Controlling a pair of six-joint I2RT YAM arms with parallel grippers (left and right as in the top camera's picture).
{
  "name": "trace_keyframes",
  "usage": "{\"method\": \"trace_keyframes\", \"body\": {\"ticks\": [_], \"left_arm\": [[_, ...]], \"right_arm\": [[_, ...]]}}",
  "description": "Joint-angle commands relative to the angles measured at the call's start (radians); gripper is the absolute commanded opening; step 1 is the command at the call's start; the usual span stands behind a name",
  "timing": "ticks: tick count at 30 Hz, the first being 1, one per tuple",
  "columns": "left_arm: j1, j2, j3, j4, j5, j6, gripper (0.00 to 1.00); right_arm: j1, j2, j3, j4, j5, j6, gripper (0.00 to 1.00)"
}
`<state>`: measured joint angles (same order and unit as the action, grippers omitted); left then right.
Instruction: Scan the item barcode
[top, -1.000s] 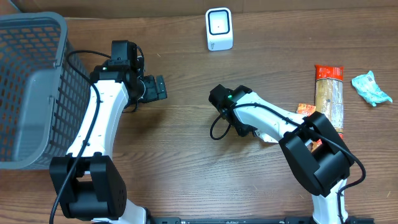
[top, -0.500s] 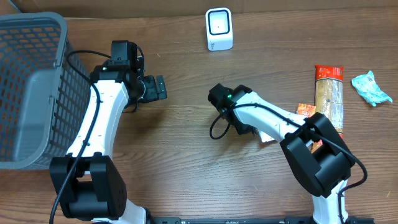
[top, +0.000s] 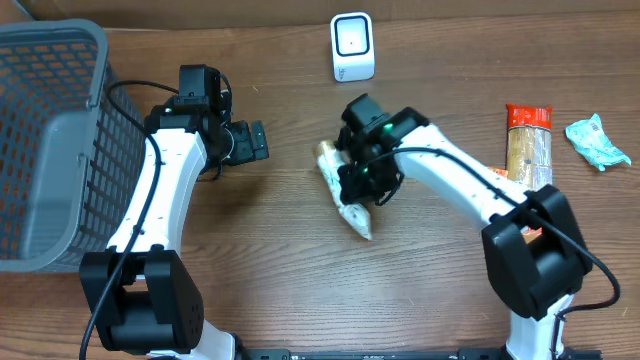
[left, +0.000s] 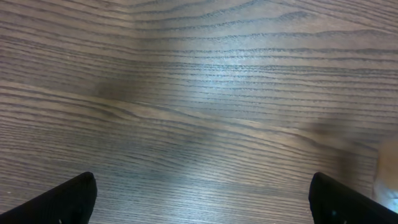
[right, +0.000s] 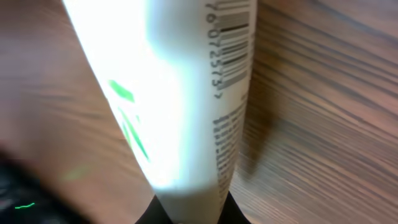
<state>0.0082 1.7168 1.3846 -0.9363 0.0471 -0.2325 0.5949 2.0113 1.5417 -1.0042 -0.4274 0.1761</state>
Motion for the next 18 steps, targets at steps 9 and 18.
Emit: {"method": "trace_keyframes", "body": {"ticks": [9,18], "left_arm": [[-0.002,-0.009,0.011,0.0,-0.006,0.019,1.0],[-0.002,-0.009,0.011,0.0,-0.006,0.019,1.0]], "right_arm": [[-0.124,0.022,-0.08,0.006,0.064,0.017,0.75],[-0.195,0.018,0.07,-0.132,0.341,-0.029,0.69]]}}
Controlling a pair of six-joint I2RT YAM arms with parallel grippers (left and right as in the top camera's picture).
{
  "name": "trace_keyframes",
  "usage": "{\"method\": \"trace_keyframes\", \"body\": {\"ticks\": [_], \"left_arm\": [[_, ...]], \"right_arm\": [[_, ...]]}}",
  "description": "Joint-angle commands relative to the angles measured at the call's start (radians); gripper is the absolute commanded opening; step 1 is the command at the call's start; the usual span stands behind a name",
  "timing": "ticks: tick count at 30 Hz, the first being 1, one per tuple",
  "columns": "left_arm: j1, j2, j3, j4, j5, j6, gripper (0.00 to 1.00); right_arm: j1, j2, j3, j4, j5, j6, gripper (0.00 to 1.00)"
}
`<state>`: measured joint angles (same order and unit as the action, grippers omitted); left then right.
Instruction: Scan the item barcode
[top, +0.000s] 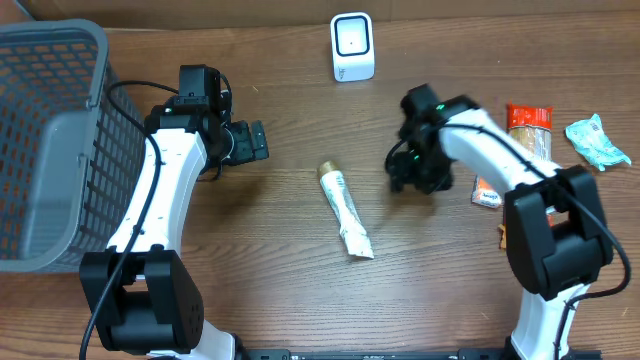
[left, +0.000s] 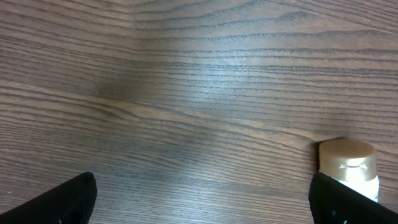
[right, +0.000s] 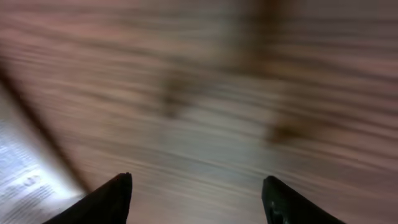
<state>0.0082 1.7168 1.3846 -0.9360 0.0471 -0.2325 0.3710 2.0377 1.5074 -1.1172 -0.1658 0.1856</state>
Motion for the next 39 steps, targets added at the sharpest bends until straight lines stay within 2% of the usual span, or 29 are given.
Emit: {"method": "trace_keyframes", "body": {"ticks": [1,5,12,18,24,25,26,27,29,36,39], "left_arm": [[-0.002,-0.009,0.011,0.0,-0.006,0.019,1.0],[-0.002,-0.009,0.011,0.0,-0.006,0.019,1.0],[-0.002,-0.009,0.011,0.0,-0.006,0.019,1.0],[-0.002,-0.009,0.011,0.0,-0.006,0.019,1.0],[-0.002,-0.009,0.011,0.0,-0.006,0.019,1.0],[-0.002,-0.009,0.011,0.0,-0.006,0.019,1.0],[-0.002,-0.009,0.011,0.0,-0.006,0.019,1.0],[-0.002,-0.009,0.011,0.0,-0.006,0.019,1.0],[-0.002,-0.009,0.011,0.0,-0.006,0.019,0.99],[-0.003,-0.009,0.011,0.0,-0.006,0.019,1.0],[-0.003,-0.009,0.011,0.0,-0.006,0.019,1.0]], "right_arm": [[0.045,-0.011,0.145,-0.044,0.08,-0.044,0.69],[0.139,-0.016,0.253,-0.088,0.08,-0.064,0.69],[0.312,0.023,0.222,0.039,0.219,-0.064,0.7],[0.357,0.11,0.212,0.069,0.219,-0.082,0.7],[0.363,0.176,0.212,0.048,0.113,-0.09,0.69],[0.363,0.176,0.212,0.042,0.097,-0.09,0.54],[0.362,0.176,0.212,0.037,0.074,-0.09,0.33],[0.357,0.174,0.217,0.027,0.037,-0.09,0.18],[0.337,0.171,0.236,-0.004,-0.066,-0.091,0.04],[0.181,0.167,0.243,-0.048,-0.652,-0.314,0.04],[0.112,0.184,0.189,0.002,-0.727,-0.325,0.04]]}}
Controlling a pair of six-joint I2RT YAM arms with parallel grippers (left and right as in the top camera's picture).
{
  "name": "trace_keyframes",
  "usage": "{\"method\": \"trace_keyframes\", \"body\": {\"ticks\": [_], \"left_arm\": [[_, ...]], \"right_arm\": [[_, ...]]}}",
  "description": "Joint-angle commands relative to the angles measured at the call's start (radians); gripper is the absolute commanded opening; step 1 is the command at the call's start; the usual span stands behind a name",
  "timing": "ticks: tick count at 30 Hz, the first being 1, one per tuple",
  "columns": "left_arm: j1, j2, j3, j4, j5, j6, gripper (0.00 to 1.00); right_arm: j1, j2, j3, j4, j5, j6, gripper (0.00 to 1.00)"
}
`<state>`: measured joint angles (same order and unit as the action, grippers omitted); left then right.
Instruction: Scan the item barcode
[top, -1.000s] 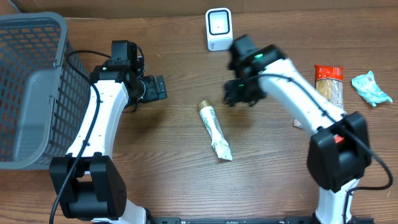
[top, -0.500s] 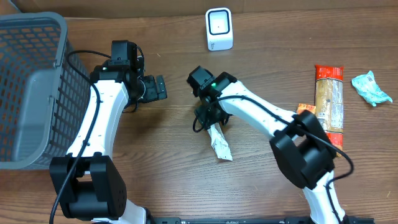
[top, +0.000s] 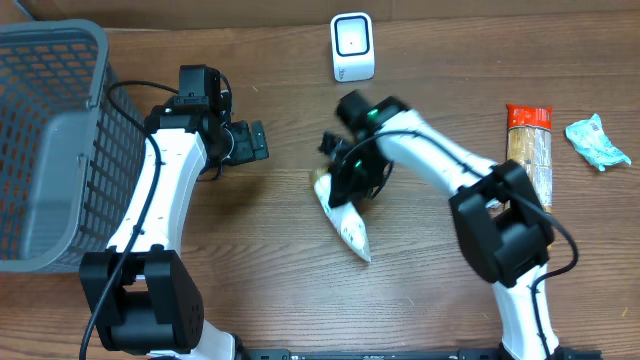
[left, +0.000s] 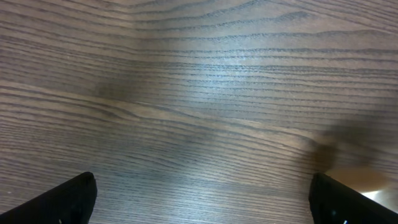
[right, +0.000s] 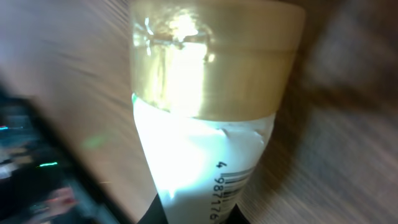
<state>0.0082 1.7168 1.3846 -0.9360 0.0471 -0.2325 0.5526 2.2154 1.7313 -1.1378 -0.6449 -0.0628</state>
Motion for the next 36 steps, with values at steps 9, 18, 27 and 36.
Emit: {"method": "trace_keyframes", "body": {"ticks": [9,18,27,36], "left_arm": [[-0.003,-0.009,0.011,0.0,-0.006,0.019,1.0],[-0.003,-0.009,0.011,0.0,-0.006,0.019,1.0],[-0.003,-0.009,0.011,0.0,-0.006,0.019,1.0],[-0.003,-0.009,0.011,0.0,-0.006,0.019,1.0]], "right_arm": [[-0.168,0.048,-0.099,0.054,0.037,-0.034,0.38],[-0.209,0.047,-0.063,0.035,0.534,0.093,0.7],[-0.166,-0.006,0.28,-0.235,0.645,0.085,0.71],[-0.082,-0.01,0.259,-0.314,0.765,0.314,0.68]]}}
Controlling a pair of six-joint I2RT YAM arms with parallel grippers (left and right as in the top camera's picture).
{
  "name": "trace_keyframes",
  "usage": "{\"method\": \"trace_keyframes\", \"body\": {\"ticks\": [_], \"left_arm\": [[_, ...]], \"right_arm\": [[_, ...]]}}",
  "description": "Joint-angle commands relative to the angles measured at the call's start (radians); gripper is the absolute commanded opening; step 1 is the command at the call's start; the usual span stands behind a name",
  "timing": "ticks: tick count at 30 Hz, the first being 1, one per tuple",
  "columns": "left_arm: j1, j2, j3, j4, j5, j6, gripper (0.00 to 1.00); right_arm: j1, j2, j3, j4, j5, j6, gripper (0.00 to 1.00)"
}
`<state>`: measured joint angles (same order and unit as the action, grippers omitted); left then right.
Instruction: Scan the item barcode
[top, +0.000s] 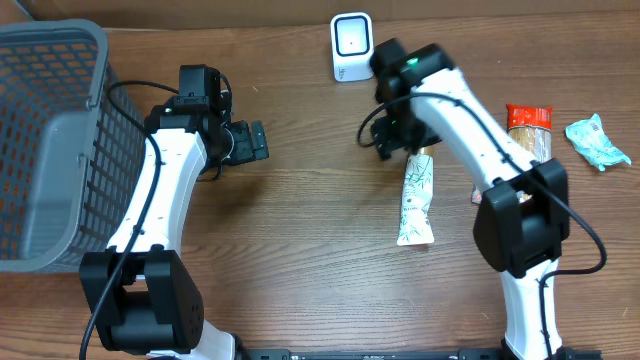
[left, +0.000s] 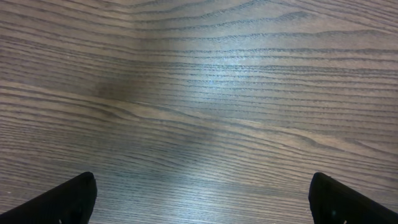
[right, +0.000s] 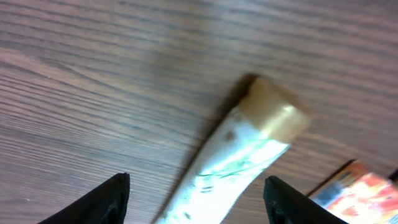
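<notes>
A white tube (top: 417, 205) with green print and a gold cap (right: 274, 116) lies flat on the wooden table, cap end toward the white barcode scanner (top: 352, 47) at the back. My right gripper (top: 393, 136) hovers open just above the tube's cap end. In the right wrist view the tube (right: 231, 167) runs between the spread fingers (right: 109, 200) without touching them. My left gripper (top: 251, 142) is open over bare wood at the left, far from the tube. No barcode shows on the tube.
A grey mesh basket (top: 48, 150) fills the far left. A red-topped snack pack (top: 528, 140) and a teal wrapper (top: 598, 141) lie at the right. An orange packet (right: 362, 188) lies just beside the tube.
My right gripper was shut on the tube near its cap at the table's middle. Now the tube lies farther right, cap toward the scanner, and the gripper is open above it. The left arm is unmoved.
My right gripper was first close on the tube at mid-table, its barcode in view. Then it was open off to the right, the tube lying alone. Then it held the tube by the cap end. Now the tube rests below the scanner, let go.
</notes>
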<state>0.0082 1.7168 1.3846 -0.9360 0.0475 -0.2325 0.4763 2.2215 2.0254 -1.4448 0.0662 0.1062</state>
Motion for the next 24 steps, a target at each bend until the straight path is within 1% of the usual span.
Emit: {"method": "trace_keyframes", "body": {"ticks": [1,3,4,6,10,12,13,15,18,21,22,24], "left_arm": [[-0.003,-0.009,0.011,0.0,-0.007,0.019,1.0],[-0.003,-0.009,0.011,0.0,-0.006,0.019,1.0],[-0.003,-0.009,0.011,0.0,-0.007,0.019,1.0],[-0.003,-0.009,0.011,0.0,-0.006,0.019,1.0],[-0.003,-0.009,0.011,0.0,-0.007,0.019,1.0],[-0.003,-0.009,0.011,0.0,-0.007,0.019,1.0],[-0.003,-0.009,0.011,0.0,-0.006,0.019,1.0],[-0.003,-0.009,0.011,0.0,-0.007,0.019,1.0],[-0.003,-0.009,0.011,0.0,-0.006,0.019,1.0],[-0.003,-0.009,0.011,0.0,-0.006,0.019,1.0],[-0.003,-0.009,0.011,0.0,-0.006,0.019,1.0],[-0.003,-0.009,0.011,0.0,-0.006,0.019,1.0]], "right_arm": [[-0.006,-0.016,-0.055,-0.007,0.053,0.208,0.67],[-0.004,-0.016,-0.097,-0.009,0.053,0.314,0.66],[-0.001,-0.016,-0.122,-0.007,0.053,0.353,0.64],[0.007,-0.016,-0.168,0.004,0.051,0.399,0.63],[0.038,-0.016,-0.249,0.052,0.047,0.398,0.61],[0.059,-0.016,-0.291,0.081,0.067,0.395,0.57],[0.069,-0.016,-0.31,0.092,0.086,0.396,0.52],[0.079,-0.014,-0.34,0.105,0.125,0.399,0.24],[0.08,-0.015,-0.344,0.101,0.143,0.403,0.04],[0.078,-0.016,-0.323,0.086,0.138,0.391,0.04],[0.078,-0.017,-0.307,0.076,0.114,0.364,0.04],[0.078,-0.026,-0.272,0.07,-0.026,0.251,0.04]]}}
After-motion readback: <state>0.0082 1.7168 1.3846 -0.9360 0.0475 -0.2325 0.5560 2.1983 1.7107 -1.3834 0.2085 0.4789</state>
